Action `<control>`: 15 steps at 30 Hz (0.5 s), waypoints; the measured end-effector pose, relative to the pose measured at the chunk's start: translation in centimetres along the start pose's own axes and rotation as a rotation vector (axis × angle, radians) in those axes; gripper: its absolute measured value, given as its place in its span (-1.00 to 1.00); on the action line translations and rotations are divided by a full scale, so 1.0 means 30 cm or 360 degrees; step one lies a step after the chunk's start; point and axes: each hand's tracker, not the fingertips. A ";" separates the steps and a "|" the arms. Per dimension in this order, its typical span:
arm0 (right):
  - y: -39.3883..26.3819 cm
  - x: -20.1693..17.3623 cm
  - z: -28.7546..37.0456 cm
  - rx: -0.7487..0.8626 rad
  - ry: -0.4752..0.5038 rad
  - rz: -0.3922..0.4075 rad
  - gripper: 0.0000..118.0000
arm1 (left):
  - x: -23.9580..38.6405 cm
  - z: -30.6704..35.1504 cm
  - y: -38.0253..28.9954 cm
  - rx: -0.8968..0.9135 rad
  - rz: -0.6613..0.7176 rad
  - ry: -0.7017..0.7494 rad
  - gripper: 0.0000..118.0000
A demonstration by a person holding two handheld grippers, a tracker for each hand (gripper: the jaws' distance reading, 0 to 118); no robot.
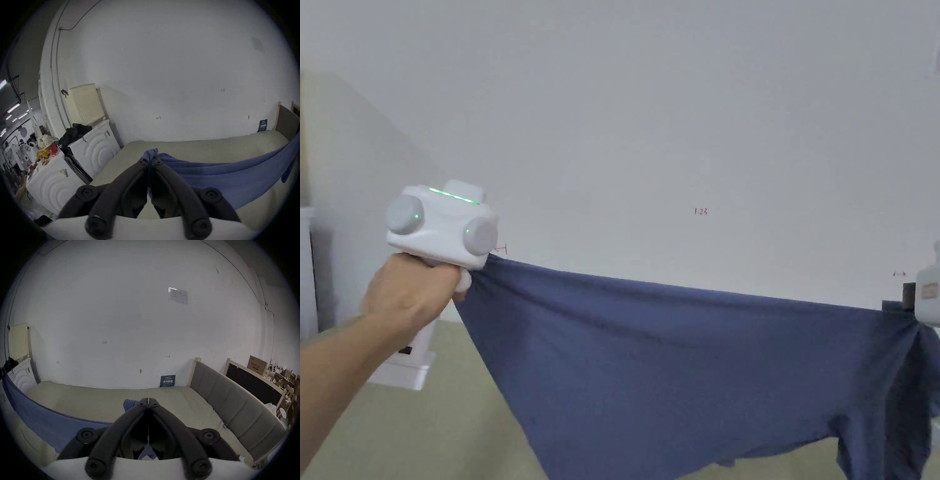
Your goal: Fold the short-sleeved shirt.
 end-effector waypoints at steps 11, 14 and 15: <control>-0.516 -0.036 -0.181 -0.0335 0.0015 0.0010 -1.00 | 0.135 -0.209 -0.477 -0.0314 -0.0030 -0.0143 -0.97; -0.680 -0.015 -0.142 -0.0421 0.0024 0.0018 -1.00 | 0.151 -0.193 -0.639 -0.0393 -0.0146 -0.0197 -0.97; -0.732 -0.003 -0.124 -0.0438 0.0040 -0.0008 -1.00 | 0.153 -0.180 -0.690 -0.0404 -0.0177 -0.0209 -0.97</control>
